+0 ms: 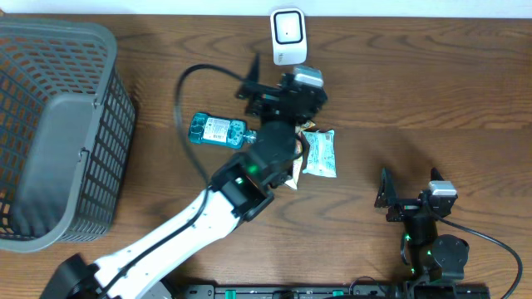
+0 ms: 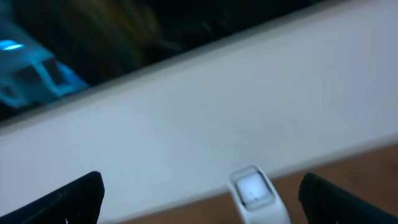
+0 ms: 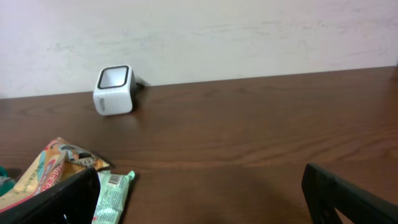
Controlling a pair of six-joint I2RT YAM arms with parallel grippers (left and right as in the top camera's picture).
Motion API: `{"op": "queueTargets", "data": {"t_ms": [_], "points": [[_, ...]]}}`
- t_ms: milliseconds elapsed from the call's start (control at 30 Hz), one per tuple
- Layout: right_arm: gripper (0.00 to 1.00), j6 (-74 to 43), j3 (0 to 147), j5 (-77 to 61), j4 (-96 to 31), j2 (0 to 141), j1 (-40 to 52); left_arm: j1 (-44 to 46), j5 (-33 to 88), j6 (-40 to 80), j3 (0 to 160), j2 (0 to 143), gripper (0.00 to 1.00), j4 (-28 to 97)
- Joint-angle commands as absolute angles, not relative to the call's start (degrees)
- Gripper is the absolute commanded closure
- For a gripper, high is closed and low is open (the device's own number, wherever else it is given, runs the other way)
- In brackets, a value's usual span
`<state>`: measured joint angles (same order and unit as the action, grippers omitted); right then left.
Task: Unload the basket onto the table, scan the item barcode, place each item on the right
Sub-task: 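Release the green pack onto the table beside the snack bag, then withdraw the left gripper back toward the basket side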
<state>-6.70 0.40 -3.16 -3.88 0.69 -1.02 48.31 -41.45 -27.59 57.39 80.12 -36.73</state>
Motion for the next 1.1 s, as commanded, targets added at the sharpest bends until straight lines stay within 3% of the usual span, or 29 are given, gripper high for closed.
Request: {"op": "queueTargets", "data": {"t_ms": [0, 367, 500, 733, 1067], "points": [[0.01, -6.3, 0.3, -3.1, -4.1, 0.4, -1.5, 48.1, -46.1, -40.9, 58.4, 76.9, 0.0, -41.4], [0.01, -6.3, 0.3, -3.1, -4.1, 0.4, -1.5, 47.4, -44.9, -67.8, 58.4, 72.8, 0.0, -47.4], [0.01, -6.3, 0.3, -3.1, -4.1, 0.4, -1.5, 45.6, -42.7, -67.7, 58.4, 72.8, 0.0, -40.4], [0.01, -6.3, 0.3, -3.1, -4.1, 0.4, -1.5, 36.7, -23.8, -67.6, 58.4, 72.1, 0.0, -1.9], [0.01, -6.3, 0.3, -3.1, -4.1, 0.4, -1.5, 33.1, -17.3, -52.3, 58.3, 65.9, 0.0, 1.7]]}}
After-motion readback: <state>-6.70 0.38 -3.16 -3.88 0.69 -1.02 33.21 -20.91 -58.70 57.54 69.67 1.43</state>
